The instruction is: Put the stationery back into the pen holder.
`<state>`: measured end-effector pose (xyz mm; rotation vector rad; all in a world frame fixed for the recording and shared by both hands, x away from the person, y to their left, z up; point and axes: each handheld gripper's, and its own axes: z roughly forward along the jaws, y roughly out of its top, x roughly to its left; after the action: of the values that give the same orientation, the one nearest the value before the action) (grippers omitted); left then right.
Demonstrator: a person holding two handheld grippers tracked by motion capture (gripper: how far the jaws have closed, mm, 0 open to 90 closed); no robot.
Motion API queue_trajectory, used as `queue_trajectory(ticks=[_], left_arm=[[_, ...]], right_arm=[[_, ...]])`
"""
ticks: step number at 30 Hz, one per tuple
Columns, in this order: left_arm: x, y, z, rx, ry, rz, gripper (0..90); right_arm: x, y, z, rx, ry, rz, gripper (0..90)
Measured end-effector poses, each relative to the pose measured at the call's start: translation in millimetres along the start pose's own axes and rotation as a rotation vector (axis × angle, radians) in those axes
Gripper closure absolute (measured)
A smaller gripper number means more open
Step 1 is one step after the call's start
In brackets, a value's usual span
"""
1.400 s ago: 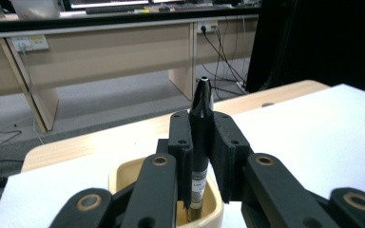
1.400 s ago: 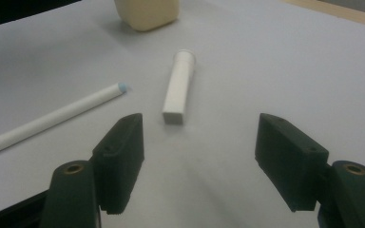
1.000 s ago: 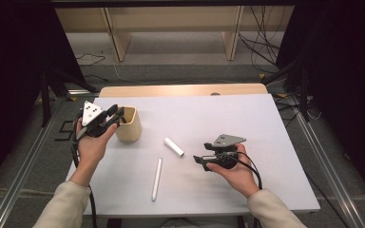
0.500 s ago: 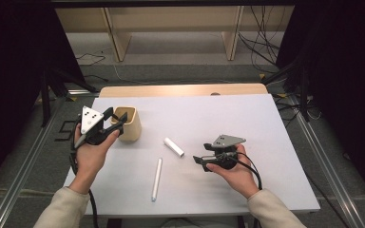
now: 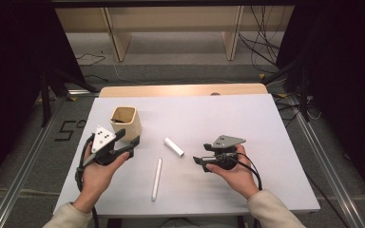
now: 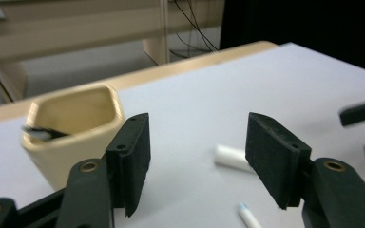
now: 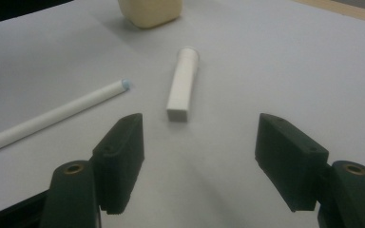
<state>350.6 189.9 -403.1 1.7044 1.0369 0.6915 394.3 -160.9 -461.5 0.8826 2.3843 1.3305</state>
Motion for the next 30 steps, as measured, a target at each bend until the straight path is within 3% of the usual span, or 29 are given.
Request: queue_trajectory(ticks=[9, 21, 30], left_arm=[[-21.0, -23.2, 3.9, 0.103, -0.049, 0.004, 41.3], [-38.7, -41.9, 9.8, 0.193, -0.052, -0.008, 41.3], [-60.0, -55.9, 11.6, 0.229, 0.000, -0.044, 40.7]], right_arm=[[0.3, -0.4, 0.8, 0.005, 0.004, -0.001, 34.4], [3.2, -1.2, 3.3, 0.013, 0.007, -0.003, 34.5], [3.7, -1.0, 3.3, 0.011, 0.008, -0.001, 34.7]])
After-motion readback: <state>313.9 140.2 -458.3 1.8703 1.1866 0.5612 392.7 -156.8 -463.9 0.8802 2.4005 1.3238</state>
